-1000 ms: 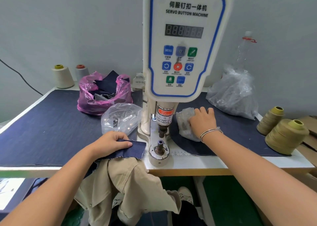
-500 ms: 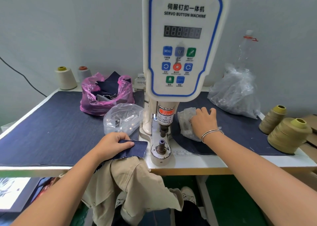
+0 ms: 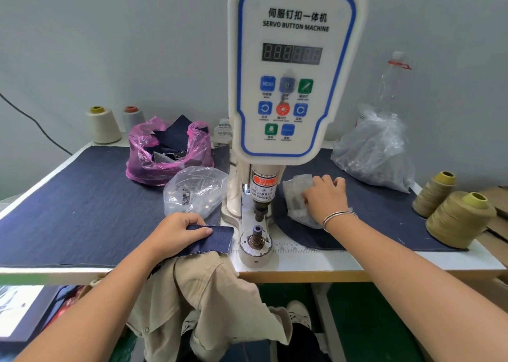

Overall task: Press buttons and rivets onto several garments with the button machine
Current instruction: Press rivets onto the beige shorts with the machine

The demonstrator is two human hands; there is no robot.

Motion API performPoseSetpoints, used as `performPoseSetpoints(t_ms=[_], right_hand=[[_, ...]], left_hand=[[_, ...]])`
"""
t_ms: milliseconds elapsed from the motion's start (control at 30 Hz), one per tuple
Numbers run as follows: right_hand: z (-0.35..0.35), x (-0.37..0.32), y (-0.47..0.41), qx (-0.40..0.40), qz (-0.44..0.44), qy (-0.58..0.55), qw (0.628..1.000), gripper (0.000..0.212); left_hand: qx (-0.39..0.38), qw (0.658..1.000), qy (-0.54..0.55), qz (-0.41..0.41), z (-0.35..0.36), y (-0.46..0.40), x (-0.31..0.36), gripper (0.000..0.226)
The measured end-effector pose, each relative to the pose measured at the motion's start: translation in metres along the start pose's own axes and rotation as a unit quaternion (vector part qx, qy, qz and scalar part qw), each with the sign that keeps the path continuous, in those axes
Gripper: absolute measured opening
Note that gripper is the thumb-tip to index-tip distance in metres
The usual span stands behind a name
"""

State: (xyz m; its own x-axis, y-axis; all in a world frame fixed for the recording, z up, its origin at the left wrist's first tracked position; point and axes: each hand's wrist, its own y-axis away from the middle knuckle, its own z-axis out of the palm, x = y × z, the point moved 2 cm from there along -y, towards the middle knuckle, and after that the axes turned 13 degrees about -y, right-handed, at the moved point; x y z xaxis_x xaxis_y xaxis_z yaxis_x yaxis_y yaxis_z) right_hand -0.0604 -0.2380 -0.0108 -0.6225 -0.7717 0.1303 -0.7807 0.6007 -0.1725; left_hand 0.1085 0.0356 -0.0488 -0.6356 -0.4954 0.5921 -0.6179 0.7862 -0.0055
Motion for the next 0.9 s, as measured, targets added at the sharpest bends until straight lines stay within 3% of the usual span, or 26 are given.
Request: performPoseSetpoints(t_ms=[433,700,900], right_hand=[[-0.003,-0.005,-0.001,-0.012,-0.024,0.065,0.998,0.022],[-0.002,0.0,-0.006,-0.041,0.029,0.012,0.999,0.021],[-0.005,0.003,-0.008,-0.046,-0.022,0.058,0.997,0.023]], left_hand=[[-0.001,1.0,-0.001,-0.002,0.0,-0.001,0.0,0.025],[0.0,1.0,0.006,-0.004,0.0,-0.001,-0.001,0.025],[0.004,1.0,0.008,-0.005,-0.001,-0.001,-0.001,0.021]])
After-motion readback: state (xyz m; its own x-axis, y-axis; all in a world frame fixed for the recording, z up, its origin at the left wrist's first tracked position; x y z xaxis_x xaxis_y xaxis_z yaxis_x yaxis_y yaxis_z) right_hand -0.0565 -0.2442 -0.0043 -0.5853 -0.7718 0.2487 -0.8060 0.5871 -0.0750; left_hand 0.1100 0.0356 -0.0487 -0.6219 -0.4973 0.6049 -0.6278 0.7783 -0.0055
